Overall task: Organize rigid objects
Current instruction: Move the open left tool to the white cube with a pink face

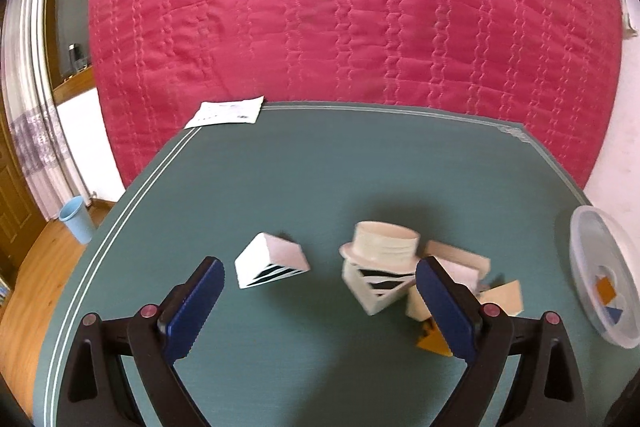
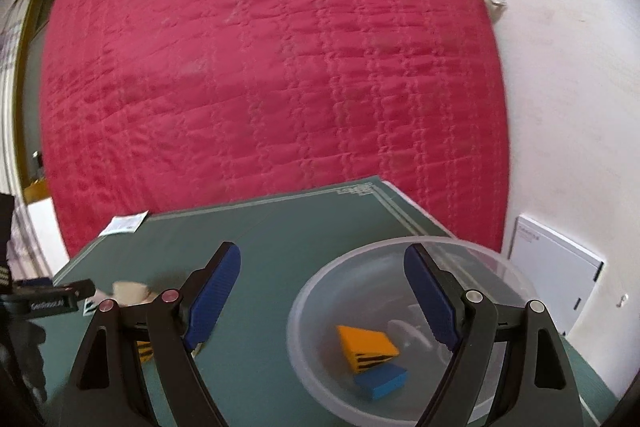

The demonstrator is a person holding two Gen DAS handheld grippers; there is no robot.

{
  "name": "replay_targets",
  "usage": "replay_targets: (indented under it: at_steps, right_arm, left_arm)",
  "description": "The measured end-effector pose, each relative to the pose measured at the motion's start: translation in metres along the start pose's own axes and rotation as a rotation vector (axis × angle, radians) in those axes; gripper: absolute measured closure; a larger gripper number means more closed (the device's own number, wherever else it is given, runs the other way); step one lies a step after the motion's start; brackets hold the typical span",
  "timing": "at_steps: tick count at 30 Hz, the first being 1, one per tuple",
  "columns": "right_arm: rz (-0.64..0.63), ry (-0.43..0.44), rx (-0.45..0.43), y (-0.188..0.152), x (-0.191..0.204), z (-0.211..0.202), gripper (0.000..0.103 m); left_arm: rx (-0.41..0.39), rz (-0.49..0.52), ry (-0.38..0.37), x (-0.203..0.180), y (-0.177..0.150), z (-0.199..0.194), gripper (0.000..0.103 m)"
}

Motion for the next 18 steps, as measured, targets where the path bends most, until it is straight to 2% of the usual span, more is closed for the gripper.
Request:
replay_targets:
  at_steps: [5,9,13,18]
  right_arm:
    - [-0.019,0.151,0.081,-0.017,0.027,0.002,0.018]
    - [-0.052,0.233,0.107,-0.027,0.047,-0.001,0.018]
    - [-0.069,0.28,0.139,-0.035,0.058,-0.001,0.018]
    - [-0.069,0.292,0.161,-0.042,0.062,0.0,0.018]
  left_arm:
    - [0.02,0.028,0.046,0.016,-0.008,0.009,0.005]
    - [0.04,0.034,0.096,0.034,-0.014,0.02,0.005]
    - [0.055,0.083,0.127,0.045,-0.015,0.034,0.005]
    - [0.084,0.132,0.137,0.058,-0.016,0.048,0.005]
Point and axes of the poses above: each gripper's, at about its wrist camera, not at the fingertips, and z roughly the way its jaws point, x to its left, y to its top, the point moved 8 cm from there along z, roughly the way its jaws point, and after that the axes turned 9 degrees about -x, right-handed, at the moved point
